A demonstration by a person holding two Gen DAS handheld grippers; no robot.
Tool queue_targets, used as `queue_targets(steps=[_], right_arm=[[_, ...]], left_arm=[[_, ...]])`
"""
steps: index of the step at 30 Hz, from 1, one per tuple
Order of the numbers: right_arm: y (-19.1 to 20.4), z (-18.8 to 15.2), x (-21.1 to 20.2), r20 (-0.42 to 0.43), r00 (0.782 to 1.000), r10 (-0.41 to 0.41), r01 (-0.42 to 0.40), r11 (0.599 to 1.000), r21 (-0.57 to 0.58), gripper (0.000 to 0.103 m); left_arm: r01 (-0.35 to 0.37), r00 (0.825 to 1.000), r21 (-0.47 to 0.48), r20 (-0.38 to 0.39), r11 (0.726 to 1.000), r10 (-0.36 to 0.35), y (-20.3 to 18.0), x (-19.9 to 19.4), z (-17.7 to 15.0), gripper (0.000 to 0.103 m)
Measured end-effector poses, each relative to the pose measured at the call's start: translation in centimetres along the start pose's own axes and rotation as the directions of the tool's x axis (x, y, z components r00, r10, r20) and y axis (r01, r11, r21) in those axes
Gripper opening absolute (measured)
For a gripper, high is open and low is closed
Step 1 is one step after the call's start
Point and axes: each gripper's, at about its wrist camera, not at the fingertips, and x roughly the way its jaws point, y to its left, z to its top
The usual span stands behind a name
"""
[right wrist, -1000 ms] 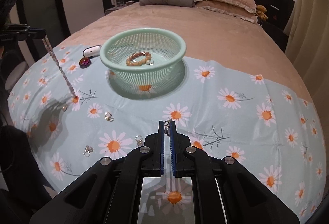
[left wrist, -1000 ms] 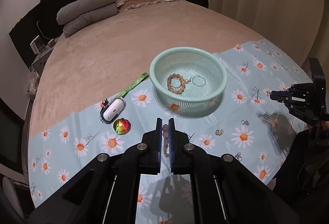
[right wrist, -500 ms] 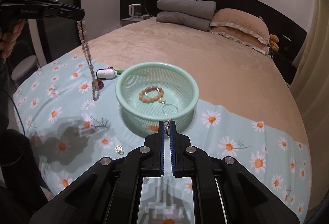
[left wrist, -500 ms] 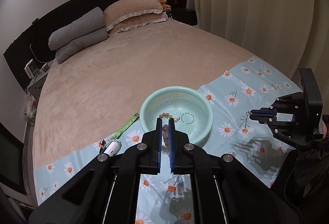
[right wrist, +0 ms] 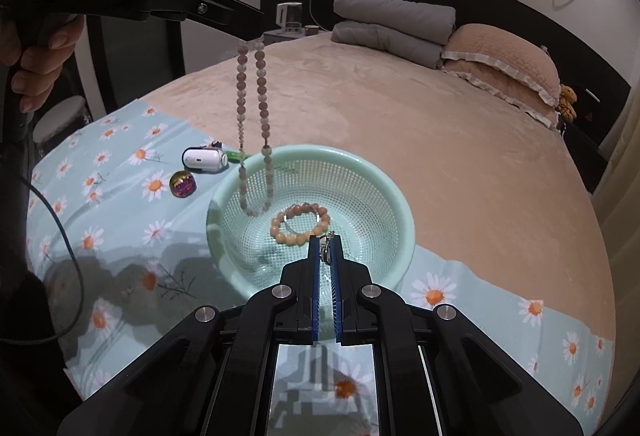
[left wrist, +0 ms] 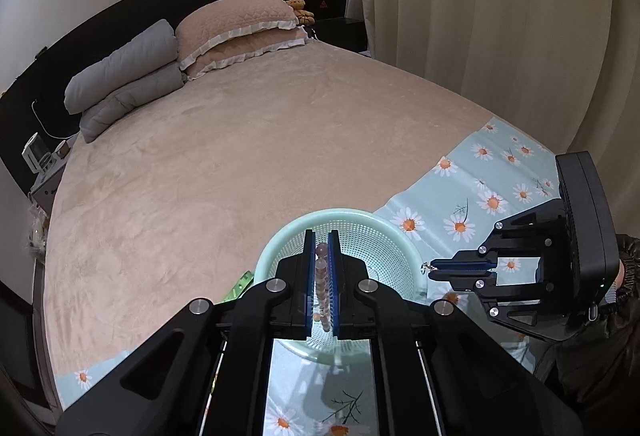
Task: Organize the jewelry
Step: 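Lower the necklace and earring into the colander and open both grippers, then move both grippers back toward the remaining earrings on the sheet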
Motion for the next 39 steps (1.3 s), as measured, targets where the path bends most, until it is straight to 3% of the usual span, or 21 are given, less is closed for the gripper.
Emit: queue_targets(steps=[11,16,18,19,20,21,23,25,27,32,39], right_arm=[[-1.3,-0.6,8.8,-0.086,0.994,0.063,-0.063,0.998,0.005,0.005],[-1.4,-1.3,10.0,-0.098,0.993,0.068,-0.066,0.998,0.024,0.007],[-1.6,-1.2,9.7,-0.092,0.994,0.063,-0.060,0.998,0.033,0.009],[-1.7,-1.1,9.4,-0.085,0.995,0.054,-0.051,0.998,0.035,0.014],[-1.8,-1.0,8.9,-0.080,0.996,0.042,-0.038,0.998,0.040,0.028],[-1.8,-1.0,8.4,-0.075,0.997,0.027,-0.024,0.999,0.041,0.047],[-1.5,-1.0,7.0,-0.051,0.999,-0.006,0.008,0.999,0.033,0.058],[-1.3,-0.9,5.6,-0.041,0.999,-0.012,0.013,1.000,0.028,0.066],[-0.5,-0.9,4.0,-0.027,0.998,-0.051,0.051,0.999,0.008,0.083],[1.4,-1.5,0.1,0.009,0.996,-0.084,0.084,0.996,-0.016,0.086],[3.1,-4.3,-3.0,0.002,0.997,-0.083,0.083,0.996,0.018,0.086]], left_arm=[[0.051,0.990,-0.007,-0.130,0.999,-0.052,1.0,10.5,-3.0,0.006],[0.048,0.985,-0.041,-0.167,0.998,-0.054,1.5,12.3,-4.4,0.007],[0.039,0.986,-0.061,-0.161,0.997,-0.049,2.0,11.9,-4.6,0.015],[0.027,0.987,-0.069,-0.156,0.997,-0.037,2.1,11.5,-4.6,0.027],[0.013,0.989,-0.077,-0.145,0.997,-0.024,2.3,10.9,-4.6,0.044],[0.004,0.992,-0.083,-0.128,0.997,-0.015,2.5,10.1,-4.6,0.053],[-0.009,0.997,-0.085,-0.083,0.996,0.002,2.7,8.1,-4.7,0.076],[-0.033,0.998,-0.075,-0.054,0.997,0.029,2.6,6.0,-4.9,0.083],[-0.063,0.997,-0.075,-0.039,0.995,0.060,2.5,4.0,-5.3,0.094],[-0.124,0.992,-0.094,-0.027,0.988,0.122,2.6,-0.5,-7.1,0.097],[-0.140,0.990,-0.136,-0.054,0.981,0.134,2.0,-4.0,-10.8,0.097]])
